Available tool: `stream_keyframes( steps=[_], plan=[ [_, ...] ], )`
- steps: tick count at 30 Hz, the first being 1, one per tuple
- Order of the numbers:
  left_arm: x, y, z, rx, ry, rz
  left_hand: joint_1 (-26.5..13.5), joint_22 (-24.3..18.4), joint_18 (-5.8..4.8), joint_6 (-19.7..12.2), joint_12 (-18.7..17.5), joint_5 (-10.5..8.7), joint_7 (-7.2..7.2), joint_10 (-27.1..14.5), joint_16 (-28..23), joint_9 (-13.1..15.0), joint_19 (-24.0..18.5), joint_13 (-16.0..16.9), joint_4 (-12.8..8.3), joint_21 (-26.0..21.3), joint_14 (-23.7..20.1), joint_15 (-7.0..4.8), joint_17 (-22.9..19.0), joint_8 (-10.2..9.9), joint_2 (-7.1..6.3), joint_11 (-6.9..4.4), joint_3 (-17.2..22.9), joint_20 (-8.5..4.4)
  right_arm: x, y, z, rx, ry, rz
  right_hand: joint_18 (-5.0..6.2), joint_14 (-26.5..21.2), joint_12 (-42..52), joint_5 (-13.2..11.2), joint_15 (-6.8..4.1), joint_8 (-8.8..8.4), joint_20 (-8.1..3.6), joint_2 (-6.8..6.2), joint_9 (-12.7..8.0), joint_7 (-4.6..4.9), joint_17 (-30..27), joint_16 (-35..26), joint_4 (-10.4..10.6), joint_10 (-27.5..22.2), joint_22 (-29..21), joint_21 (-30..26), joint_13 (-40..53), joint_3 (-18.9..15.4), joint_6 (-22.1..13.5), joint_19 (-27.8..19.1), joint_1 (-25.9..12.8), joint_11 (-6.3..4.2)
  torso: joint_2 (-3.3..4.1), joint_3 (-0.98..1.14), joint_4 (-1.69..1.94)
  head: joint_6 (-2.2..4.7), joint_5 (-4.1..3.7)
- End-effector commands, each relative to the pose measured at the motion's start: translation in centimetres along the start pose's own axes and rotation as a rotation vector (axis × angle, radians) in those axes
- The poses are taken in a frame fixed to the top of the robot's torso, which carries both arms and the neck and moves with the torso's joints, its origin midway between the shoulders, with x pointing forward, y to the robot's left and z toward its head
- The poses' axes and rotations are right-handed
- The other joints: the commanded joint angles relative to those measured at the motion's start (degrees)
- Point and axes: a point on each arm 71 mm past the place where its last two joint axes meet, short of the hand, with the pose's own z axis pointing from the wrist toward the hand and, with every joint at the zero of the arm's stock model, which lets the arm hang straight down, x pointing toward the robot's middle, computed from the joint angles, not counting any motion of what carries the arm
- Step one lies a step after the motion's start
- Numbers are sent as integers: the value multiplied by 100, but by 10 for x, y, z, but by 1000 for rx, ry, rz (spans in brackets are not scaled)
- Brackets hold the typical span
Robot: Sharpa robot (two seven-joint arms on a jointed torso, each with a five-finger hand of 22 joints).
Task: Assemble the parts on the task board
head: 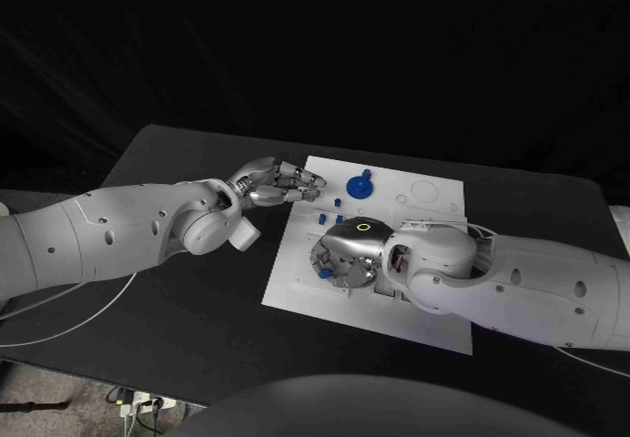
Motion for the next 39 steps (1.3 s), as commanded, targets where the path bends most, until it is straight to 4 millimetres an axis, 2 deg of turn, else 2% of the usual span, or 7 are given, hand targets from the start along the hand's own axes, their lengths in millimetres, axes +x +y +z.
stream_keyframes(
  steps=[1,7,25,29,32,35,39],
  plan=[
    [3,-1,1,3,19,-12,30,-8,-97,-7,-11,22,50,22,-19,-6,39,8,-2,35,-29,16,-1,-5,37,38,-18,6,2,1,0,-1,18,0,54,-39,-56,-59,9,-135,-3,-18,-51,17,-27,-29,-42,-12,679,3,-26,23,-176,-64,-83,2,-1,-2,2,0,-6],
    [3,-1,1,2,20,-12,30,-8,-97,-7,-11,22,50,22,-19,-6,39,8,-2,35,-29,16,-1,-5,37,38,-18,6,3,-1,0,20,26,-7,74,-115,-157,-186,99,-570,62,-69,-347,51,-125,-94,-65,-199,638,-151,-26,113,-594,-165,-163,106,-1,-2,4,0,-2],
    [3,0,1,-2,23,-14,30,-8,-97,-7,-11,22,50,22,-19,-6,39,8,-2,35,-29,16,-1,-5,37,38,-18,6,3,-3,0,45,33,-17,100,-194,-188,-270,159,-753,128,-99,-568,4,-207,-142,-101,-412,605,-285,36,129,-605,-258,-234,185,-1,0,0,0,12],
    [3,0,1,-3,24,-14,31,-10,-97,-7,-11,23,50,22,-19,-6,41,8,-2,35,-30,17,-1,-4,37,39,-20,6,3,-3,0,44,22,-19,108,-210,-181,-634,192,-982,159,-107,-739,-93,-225,-145,-107,-506,595,-321,84,99,-899,-276,-282,214,-2,0,-1,0,11],
    [3,0,1,-3,24,-14,32,-12,-98,-7,-12,24,51,23,-20,-6,42,7,-1,36,-31,17,-1,-4,37,40,-22,6,1,-4,-1,36,-1,-21,120,-254,-214,-1149,251,-1234,205,-134,-987,-219,-276,-171,-67,-782,566,-429,138,-11,-1312,-329,-367,286,-4,1,-1,0,5],
    [3,0,1,-2,23,-14,32,-12,-98,-7,-12,24,51,23,-20,-6,42,7,-1,36,-31,17,-1,-4,37,40,-22,6,-2,-5,-4,22,-47,-18,133,-312,-296,-1706,285,-1250,255,-162,-1253,-367,-335,-200,24,-1232,539,-545,171,-259,-1774,-384,-435,375,-6,0,5,0,5],
    [2,0,0,-1,20,-13,34,-13,-98,-7,-12,24,52,23,-19,-5,43,7,-1,36,-29,18,-1,-3,36,41,-24,6,-6,-5,-11,5,-110,-15,168,-457,-465,-1953,344,-1222,317,-165,-1641,-533,-467,-266,286,-1928,485,-816,100,-886,-2179,-518,-180,496,-4,1,-1,0,11]
  ],
)
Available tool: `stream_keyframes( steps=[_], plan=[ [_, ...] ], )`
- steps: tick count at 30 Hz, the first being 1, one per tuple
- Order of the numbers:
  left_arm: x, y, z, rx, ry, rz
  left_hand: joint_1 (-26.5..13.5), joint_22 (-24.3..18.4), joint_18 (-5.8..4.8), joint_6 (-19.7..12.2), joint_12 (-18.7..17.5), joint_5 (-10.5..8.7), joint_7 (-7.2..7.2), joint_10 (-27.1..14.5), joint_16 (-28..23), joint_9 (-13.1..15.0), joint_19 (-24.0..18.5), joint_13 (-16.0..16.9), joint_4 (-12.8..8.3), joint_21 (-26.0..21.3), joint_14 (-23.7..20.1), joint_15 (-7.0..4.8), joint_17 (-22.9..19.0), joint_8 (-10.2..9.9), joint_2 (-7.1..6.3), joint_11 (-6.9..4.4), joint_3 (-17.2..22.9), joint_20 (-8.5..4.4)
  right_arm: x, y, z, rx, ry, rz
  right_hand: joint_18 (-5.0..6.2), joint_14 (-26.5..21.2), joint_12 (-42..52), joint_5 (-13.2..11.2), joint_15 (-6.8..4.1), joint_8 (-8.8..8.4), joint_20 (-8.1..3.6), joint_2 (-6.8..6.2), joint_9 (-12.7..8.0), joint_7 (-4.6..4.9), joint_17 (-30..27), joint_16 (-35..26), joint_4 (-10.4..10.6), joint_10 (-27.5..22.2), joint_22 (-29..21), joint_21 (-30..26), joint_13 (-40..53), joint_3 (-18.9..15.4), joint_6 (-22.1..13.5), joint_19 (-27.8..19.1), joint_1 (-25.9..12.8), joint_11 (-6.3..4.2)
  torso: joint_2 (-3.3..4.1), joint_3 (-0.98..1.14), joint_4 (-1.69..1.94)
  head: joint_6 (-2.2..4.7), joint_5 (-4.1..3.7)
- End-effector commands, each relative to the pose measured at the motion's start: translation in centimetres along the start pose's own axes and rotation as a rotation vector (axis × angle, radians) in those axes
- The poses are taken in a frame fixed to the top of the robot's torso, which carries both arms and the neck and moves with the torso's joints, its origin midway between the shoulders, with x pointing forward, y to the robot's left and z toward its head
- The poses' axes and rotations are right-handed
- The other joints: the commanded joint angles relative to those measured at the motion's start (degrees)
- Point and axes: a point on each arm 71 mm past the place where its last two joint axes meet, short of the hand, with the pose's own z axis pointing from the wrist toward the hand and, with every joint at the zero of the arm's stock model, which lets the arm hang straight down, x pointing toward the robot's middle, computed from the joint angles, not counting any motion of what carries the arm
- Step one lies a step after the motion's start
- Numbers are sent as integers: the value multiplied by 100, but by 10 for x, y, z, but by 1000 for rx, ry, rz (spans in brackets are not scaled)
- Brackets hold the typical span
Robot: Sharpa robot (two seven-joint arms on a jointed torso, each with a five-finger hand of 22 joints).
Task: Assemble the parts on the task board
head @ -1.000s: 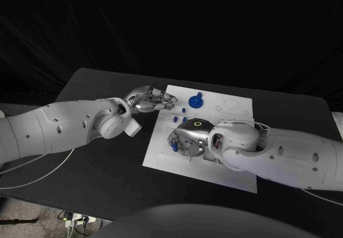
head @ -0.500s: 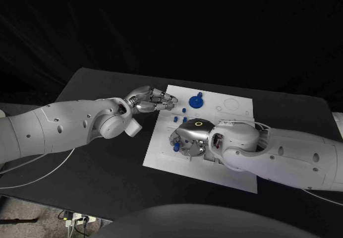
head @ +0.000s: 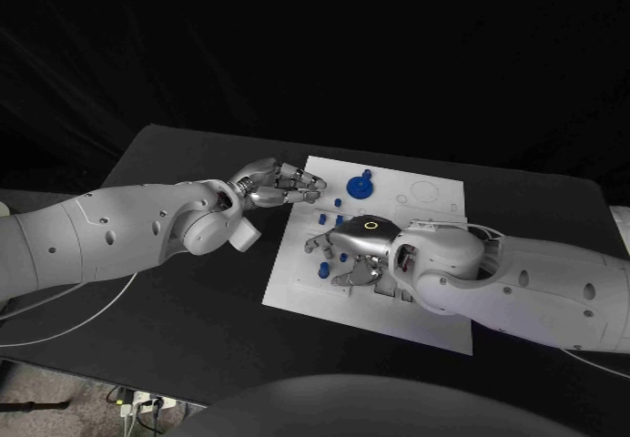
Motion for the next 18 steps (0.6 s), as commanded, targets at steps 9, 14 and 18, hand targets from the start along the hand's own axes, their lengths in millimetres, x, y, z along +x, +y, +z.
stream_keyframes(
  steps=[9,14,18],
  plan=[
    [1,-2,-1,21,3,-8,35,-8,-98,14,-12,25,32,2,-17,-5,44,7,-2,36,-27,18,-1,-2,36,21,-25,6,-42,-9,-39,-63,-213,-28,125,-251,-188,12,56,66,67,-219,-808,-199,-226,-78,1352,-752,454,-404,-519,-811,-267,-174,1117,110,2,-2,12,0,-180],
    [-2,-3,-4,40,-29,2,81,-19,-95,20,-16,55,24,-2,-50,-3,60,6,-14,44,-75,-11,-7,4,45,9,-18,4,-67,-27,-76,-66,-260,-20,30,-26,-77,1042,-115,468,-82,127,-768,97,56,132,965,141,604,176,-875,-200,892,132,1543,-58,-3,-20,-12,0,-256],
    [-7,-3,-8,53,-71,13,137,-40,-91,25,-15,144,17,4,-71,0,74,8,-14,48,-109,-43,-9,10,58,-6,-13,2,-88,-47,-110,-19,-278,-6,154,-554,71,750,-134,601,-99,214,-813,347,-732,-419,1030,1254,430,-428,-1137,283,1477,-295,1341,-204,-7,-41,-53,0,-273]
  ],
)
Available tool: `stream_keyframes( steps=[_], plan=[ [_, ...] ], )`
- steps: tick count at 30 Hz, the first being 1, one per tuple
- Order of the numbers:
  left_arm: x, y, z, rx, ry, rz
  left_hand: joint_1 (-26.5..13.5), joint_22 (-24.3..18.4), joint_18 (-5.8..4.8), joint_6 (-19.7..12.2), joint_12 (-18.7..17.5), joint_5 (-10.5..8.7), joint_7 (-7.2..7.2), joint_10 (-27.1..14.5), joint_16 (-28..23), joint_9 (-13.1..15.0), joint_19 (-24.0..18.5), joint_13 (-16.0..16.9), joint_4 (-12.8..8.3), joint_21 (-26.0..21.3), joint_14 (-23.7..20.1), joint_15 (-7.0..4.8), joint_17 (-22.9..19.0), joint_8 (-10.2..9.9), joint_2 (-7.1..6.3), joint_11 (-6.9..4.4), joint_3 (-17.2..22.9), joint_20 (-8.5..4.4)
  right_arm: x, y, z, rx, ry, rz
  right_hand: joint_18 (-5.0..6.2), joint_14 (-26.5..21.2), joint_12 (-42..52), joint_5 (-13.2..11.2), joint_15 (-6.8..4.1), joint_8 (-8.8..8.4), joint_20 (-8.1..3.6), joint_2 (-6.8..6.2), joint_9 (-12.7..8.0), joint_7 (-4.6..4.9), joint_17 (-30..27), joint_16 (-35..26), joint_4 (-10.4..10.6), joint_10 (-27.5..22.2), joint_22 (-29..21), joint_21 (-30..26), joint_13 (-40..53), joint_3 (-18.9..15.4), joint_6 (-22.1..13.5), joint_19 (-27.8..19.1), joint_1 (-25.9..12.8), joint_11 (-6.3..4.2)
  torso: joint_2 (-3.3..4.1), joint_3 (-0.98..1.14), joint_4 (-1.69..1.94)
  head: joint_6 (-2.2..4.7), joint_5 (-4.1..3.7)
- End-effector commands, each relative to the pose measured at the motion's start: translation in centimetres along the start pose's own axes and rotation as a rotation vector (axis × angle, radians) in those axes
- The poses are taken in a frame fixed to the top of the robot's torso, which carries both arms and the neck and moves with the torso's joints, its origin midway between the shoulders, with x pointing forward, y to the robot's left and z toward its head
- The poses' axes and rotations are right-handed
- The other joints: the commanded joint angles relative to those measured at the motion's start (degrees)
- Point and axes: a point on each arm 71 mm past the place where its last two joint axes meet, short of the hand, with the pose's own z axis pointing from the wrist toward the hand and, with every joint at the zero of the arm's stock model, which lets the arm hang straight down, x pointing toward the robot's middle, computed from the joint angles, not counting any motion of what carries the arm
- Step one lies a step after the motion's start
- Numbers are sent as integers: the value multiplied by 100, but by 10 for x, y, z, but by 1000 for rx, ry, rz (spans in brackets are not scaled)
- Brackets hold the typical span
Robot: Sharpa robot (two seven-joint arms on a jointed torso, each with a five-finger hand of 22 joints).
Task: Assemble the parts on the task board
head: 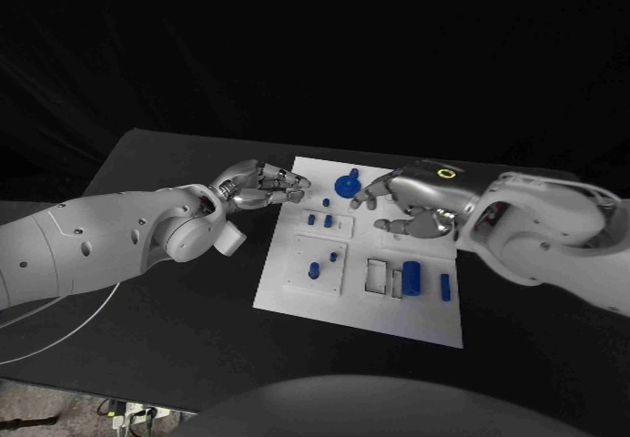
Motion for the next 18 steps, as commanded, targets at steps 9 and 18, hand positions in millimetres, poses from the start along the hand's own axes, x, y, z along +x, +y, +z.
stream_keyframes(
  steps=[9,18],
  plan=[
    [-4,-7,-12,62,-87,17,206,-72,-85,43,-16,319,3,6,-75,6,14,9,-14,9,-133,-72,-9,26,35,-31,14,-3,-38,-45,-38,232,13,266,10,197,581,-588,-330,503,-286,561,380,152,-528,-542,357,2407,370,-259,-16,-298,850,149,-1587,-605,2,-74,-109,0,-124],
    [0,-7,-9,63,-67,11,229,-85,-83,59,-9,359,11,25,-30,11,20,11,-7,12,-75,-56,2,37,66,-17,29,0,-13,-75,-28,577,378,331,-454,1641,6040,-1345,-652,637,-619,788,426,-147,2387,1273,400,4768,1073,2261,5719,-1211,1979,1580,-3943,-886,5,-77,-104,0,-286]
  ],
)
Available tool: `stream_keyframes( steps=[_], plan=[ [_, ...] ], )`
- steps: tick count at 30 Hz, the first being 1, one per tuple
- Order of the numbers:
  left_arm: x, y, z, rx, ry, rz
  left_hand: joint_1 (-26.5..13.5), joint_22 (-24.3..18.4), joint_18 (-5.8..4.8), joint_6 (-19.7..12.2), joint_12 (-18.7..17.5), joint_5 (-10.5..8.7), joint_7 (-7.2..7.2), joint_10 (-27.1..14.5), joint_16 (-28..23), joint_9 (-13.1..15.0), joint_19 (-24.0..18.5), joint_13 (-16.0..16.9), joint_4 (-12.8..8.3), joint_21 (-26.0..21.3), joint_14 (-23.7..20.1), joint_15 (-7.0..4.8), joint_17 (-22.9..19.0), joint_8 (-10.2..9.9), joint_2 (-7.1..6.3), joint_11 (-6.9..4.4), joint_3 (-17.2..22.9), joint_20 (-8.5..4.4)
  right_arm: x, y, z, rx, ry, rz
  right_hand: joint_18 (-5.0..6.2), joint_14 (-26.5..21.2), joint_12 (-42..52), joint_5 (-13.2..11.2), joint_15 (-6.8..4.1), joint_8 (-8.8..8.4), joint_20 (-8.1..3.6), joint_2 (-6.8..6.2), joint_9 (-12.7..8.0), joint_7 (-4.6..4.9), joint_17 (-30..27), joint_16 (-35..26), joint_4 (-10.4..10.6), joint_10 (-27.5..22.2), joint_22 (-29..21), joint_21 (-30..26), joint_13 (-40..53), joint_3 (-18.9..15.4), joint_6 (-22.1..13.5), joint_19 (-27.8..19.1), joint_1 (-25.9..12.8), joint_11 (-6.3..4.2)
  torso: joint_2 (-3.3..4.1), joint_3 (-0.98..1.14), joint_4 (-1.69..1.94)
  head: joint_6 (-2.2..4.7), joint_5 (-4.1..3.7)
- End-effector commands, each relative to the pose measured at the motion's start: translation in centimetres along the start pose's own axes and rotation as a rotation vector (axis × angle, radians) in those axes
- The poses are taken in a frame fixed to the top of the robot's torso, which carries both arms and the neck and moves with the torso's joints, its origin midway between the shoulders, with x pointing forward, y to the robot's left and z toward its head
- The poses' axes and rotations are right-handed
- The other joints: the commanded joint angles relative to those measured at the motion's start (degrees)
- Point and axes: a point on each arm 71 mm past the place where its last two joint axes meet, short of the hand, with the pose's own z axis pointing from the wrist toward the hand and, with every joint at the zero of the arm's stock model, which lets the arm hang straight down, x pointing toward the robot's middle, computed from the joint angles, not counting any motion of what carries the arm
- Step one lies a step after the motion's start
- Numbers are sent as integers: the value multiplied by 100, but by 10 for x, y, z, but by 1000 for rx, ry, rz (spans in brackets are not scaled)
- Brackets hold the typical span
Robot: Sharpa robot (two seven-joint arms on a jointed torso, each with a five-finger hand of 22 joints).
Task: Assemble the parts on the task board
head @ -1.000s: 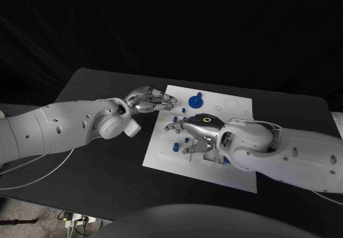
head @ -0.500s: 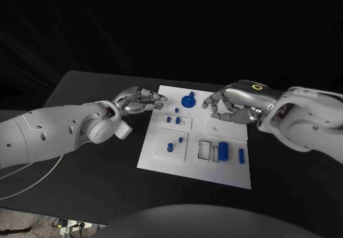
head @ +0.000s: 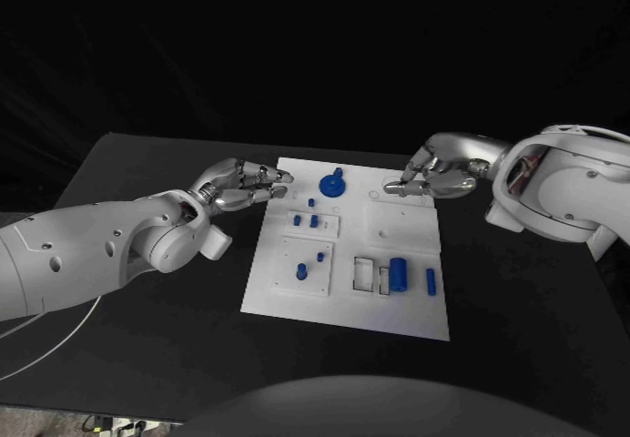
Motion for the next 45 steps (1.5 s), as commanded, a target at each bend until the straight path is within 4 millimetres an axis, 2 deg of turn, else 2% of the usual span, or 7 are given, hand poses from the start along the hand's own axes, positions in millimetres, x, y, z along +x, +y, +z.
stream_keyframes(
  steps=[1,4,9,18,23,33,45],
  plan=[
    [2,-2,2,21,2,-7,63,-8,-84,38,-9,22,-10,25,31,7,20,6,-7,12,42,21,10,37,5,-17,28,-1,17,-17,5,273,263,2,-154,529,327,-77,-71,6,-70,38,44,-91,1242,466,-13,600,1191,770,1570,-151,230,308,-352,-60,6,-1,0,0,-75],
    [3,-2,3,20,11,-10,64,-13,-84,41,-6,28,-4,32,43,8,23,6,-3,13,58,29,12,40,14,-10,30,1,20,-19,13,334,321,-37,-265,596,327,-127,-105,-58,-110,23,46,-75,1570,662,24,600,1347,1388,1570,-244,398,489,-479,-32,4,3,9,0,-112],
    [5,-2,4,20,20,-13,64,-15,-84,43,-4,28,-1,37,57,9,25,6,-1,14,75,35,15,41,18,-4,30,2,27,-23,23,386,397,-70,-283,596,327,-178,-101,-260,-101,16,-73,-41,1570,662,-6,600,1367,1493,1570,-276,407,508,-464,9,-8,-16,4,0,-116],
    [7,-3,5,21,31,-17,62,-24,-84,55,5,28,9,61,95,13,34,8,3,18,125,50,22,50,24,11,26,3,52,-27,33,420,490,-78,-290,596,327,332,-78,-525,-79,-9,-297,-15,1570,662,-215,600,1376,1555,1570,-213,471,508,-187,32,-10,-5,12,0,-116],
    [8,-3,6,20,38,-19,61,-26,-84,58,8,27,11,69,106,13,36,9,4,20,140,54,24,53,24,14,24,4,61,-31,36,431,515,-64,-286,596,327,385,-72,-577,-74,-20,-341,-7,1570,662,-254,600,1372,1545,1570,-206,462,501,-154,36,-12,-10,-4,0,-89],
    [10,-2,8,14,47,-22,60,-28,-84,61,12,25,13,78,117,15,39,10,4,21,156,57,26,55,23,17,21,4,74,-31,37,435,547,-19,-271,596,327,-11,-23,-770,-33,-3,-497,36,1570,662,-128,600,1351,1494,1570,-312,399,469,-378,66,-19,-17,-11,0,-107],
    [10,-2,9,4,54,-23,56,-31,-85,64,16,22,16,87,126,15,41,10,6,22,168,62,27,58,22,21,16,5,89,-33,35,440,593,81,-257,596,327,-222,28,-940,11,42,-625,93,1570,662,-88,600,1332,1446,1570,-357,261,442,-453,110,-14,-10,3,0,-102]
  ],
)
